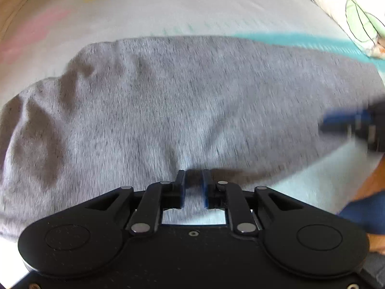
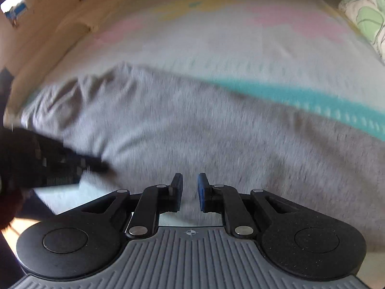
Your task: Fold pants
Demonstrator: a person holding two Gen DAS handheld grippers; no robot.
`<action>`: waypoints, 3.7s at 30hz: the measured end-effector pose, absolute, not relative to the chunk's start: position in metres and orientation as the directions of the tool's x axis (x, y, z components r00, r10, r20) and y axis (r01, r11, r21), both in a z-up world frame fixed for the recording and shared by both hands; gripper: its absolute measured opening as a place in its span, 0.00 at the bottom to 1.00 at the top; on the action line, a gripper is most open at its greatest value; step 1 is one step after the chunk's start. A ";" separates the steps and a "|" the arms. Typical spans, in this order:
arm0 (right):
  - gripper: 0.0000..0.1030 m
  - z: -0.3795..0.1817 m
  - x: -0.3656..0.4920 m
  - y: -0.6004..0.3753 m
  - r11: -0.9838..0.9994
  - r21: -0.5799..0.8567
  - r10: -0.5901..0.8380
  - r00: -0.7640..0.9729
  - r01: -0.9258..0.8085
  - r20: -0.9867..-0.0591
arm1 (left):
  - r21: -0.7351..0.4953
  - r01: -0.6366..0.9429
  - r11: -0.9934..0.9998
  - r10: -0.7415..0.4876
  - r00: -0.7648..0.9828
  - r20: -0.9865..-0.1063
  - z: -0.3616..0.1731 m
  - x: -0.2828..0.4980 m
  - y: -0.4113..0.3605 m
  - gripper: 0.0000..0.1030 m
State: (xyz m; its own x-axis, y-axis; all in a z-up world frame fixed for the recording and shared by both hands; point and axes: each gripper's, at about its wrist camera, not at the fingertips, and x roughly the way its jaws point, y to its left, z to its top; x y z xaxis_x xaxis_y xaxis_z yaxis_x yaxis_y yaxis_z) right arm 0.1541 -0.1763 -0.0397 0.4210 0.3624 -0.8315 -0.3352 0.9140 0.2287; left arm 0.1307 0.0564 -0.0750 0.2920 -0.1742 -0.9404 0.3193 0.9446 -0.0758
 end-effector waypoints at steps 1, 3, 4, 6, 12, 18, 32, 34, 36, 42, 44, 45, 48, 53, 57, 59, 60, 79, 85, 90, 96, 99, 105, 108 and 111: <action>0.13 -0.034 0.163 -0.174 0.914 0.220 0.361 0.437 -0.341 -0.824 | -0.079 0.334 0.939 -0.176 0.271 -0.946 -0.075 0.128 0.056 0.22; 0.13 -0.024 0.183 -0.167 0.908 0.207 0.366 0.452 -0.364 -0.813 | -0.076 0.389 0.918 -0.182 0.243 -0.953 -0.071 0.126 0.054 0.22; 0.14 -0.020 0.193 -0.161 0.903 0.201 0.373 0.460 -0.380 -0.806 | -0.094 0.396 0.913 -0.195 0.224 -0.955 -0.067 0.130 0.057 0.23; 0.14 -0.014 0.212 -0.145 0.888 0.192 0.391 0.468 -0.417 -0.793 | -0.139 0.343 0.929 -0.224 0.222 -0.949 -0.058 0.146 0.072 0.26; 0.20 -0.024 0.257 -0.077 0.811 0.166 0.467 0.450 -0.561 -0.761 | -0.075 0.046 0.996 -0.087 0.401 -0.912 -0.037 0.204 0.141 0.28; 0.20 -0.055 0.273 -0.030 0.743 0.123 0.491 0.412 -0.658 -0.768 | -0.138 -0.159 0.978 -0.096 0.250 -0.963 -0.079 0.220 0.211 0.28; 0.34 -0.088 0.295 -0.008 0.710 0.139 0.498 0.352 -0.691 -0.793 | -0.152 -0.107 0.983 -0.119 0.271 -0.955 -0.066 0.214 0.223 0.30; 0.37 -0.090 0.299 -0.008 0.708 0.166 0.506 0.329 -0.687 -0.797 | -0.154 -0.105 0.982 -0.121 0.272 -0.955 -0.066 0.213 0.224 0.30; 0.22 -0.090 0.300 -0.013 0.678 0.240 0.560 0.277 -0.695 -0.781 | -0.163 -0.111 0.980 -0.128 0.271 -0.954 -0.069 0.213 0.225 0.30; 0.02 -0.061 0.249 -0.001 0.595 0.026 0.552 0.385 -0.804 -0.739 | -0.181 -0.155 0.971 -0.131 0.289 -0.948 -0.075 0.226 0.237 0.29; 0.02 -0.057 0.225 0.002 0.548 -0.052 0.547 0.405 -0.835 -0.732 | -0.156 -0.155 0.975 -0.094 0.350 -0.932 -0.062 0.227 0.238 0.29; 0.02 -0.057 0.214 0.005 0.519 -0.103 0.537 0.418 -0.849 -0.733 | -0.148 -0.158 0.976 -0.078 0.381 -0.921 -0.056 0.229 0.238 0.30; 0.02 -0.065 0.186 0.013 0.436 -0.199 0.513 0.424 -0.878 -0.746 | -0.153 -0.181 0.971 -0.056 0.450 -0.891 -0.041 0.234 0.241 0.47; 0.03 -0.080 0.167 0.022 0.369 -0.248 0.491 0.414 -0.896 -0.766 | -0.194 -0.131 0.972 -0.111 0.472 -0.875 -0.036 0.250 0.227 0.55; 0.03 -0.082 0.164 0.021 0.372 -0.249 0.492 0.418 -0.894 -0.764 | -0.111 -0.028 0.993 -0.085 0.470 -0.879 -0.038 0.262 0.193 0.58; 0.03 -0.080 0.165 0.019 0.384 -0.243 0.498 0.421 -0.891 -0.758 | -0.048 0.031 0.998 -0.058 0.471 -0.880 -0.041 0.269 0.177 0.61; 0.03 -0.080 0.165 0.017 0.387 -0.243 0.501 0.424 -0.889 -0.755 | -0.004 0.058 0.998 -0.031 0.469 -0.883 -0.041 0.272 0.167 0.62; 0.02 -0.077 0.200 0.009 0.547 -0.264 0.462 0.550 -0.794 -0.696 | -0.104 -0.148 0.984 -0.042 0.374 -0.927 -0.101 0.345 0.195 0.08; 0.02 -0.076 0.246 0.000 0.690 -0.134 0.432 0.553 -0.711 -0.712 | -0.180 -0.277 0.944 -0.022 0.492 -0.870 -0.073 0.341 0.236 0.41; 0.03 -0.090 0.267 0.000 0.736 -0.054 0.398 0.496 -0.675 -0.772 | -0.209 -0.308 0.928 -0.019 0.523 -0.852 -0.063 0.320 0.266 0.51; 0.08 -0.077 0.269 -0.009 0.837 0.046 0.419 0.584 -0.546 -0.695 | -0.157 -0.301 0.941 -0.006 0.448 -0.894 -0.085 0.270 0.284 0.51; 0.08 -0.070 0.260 0.000 0.806 0.091 0.488 0.568 -0.585 -0.663 | -0.098 -0.251 0.963 0.018 0.423 -0.906 -0.090 0.244 0.287 0.51; 0.08 -0.084 0.253 0.038 0.746 0.080 0.488 0.460 -0.661 -0.742 | 0.008 -0.186 0.983 0.083 0.403 -0.911 -0.091 0.204 0.288 0.51; 0.08 -0.091 0.243 0.041 0.710 0.043 0.472 0.430 -0.703 -0.770 | 0.021 -0.196 0.980 0.101 0.409 -0.907 -0.079 0.201 0.284 0.50; 0.08 -0.074 0.242 0.026 0.729 0.091 0.491 0.424 -0.679 -0.761 | -0.009 -0.202 0.979 0.087 0.460 -0.884 -0.060 0.196 0.277 0.50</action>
